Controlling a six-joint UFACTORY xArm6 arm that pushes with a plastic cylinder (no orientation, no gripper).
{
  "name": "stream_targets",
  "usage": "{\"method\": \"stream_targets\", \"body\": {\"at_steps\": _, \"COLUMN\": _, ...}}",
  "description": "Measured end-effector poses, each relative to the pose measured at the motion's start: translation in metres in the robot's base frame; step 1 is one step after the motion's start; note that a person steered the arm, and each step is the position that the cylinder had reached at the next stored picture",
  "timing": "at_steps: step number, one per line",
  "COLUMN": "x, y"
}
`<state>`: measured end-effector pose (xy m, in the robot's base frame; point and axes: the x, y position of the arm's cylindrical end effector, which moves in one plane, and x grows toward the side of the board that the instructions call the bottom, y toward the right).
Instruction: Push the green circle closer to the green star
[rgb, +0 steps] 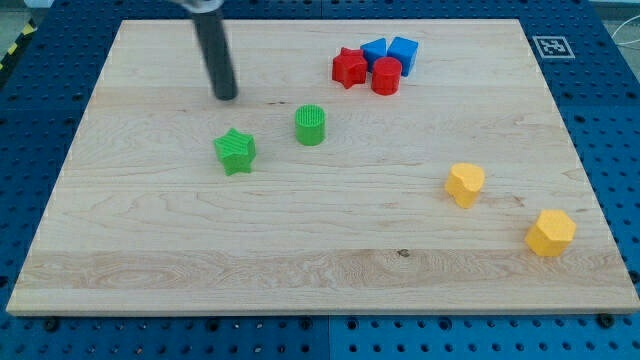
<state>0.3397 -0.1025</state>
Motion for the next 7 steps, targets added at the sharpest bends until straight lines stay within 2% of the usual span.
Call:
{"method": "stream_targets", "body": {"at_steps": 2, "x": 0.005, "y": 0.11}}
{"method": "stream_targets", "body": {"at_steps": 3, "x": 0.035, "y": 0.119}}
{"method": "stream_targets", "body": {"at_steps": 7, "x": 0.055, "y": 0.08}}
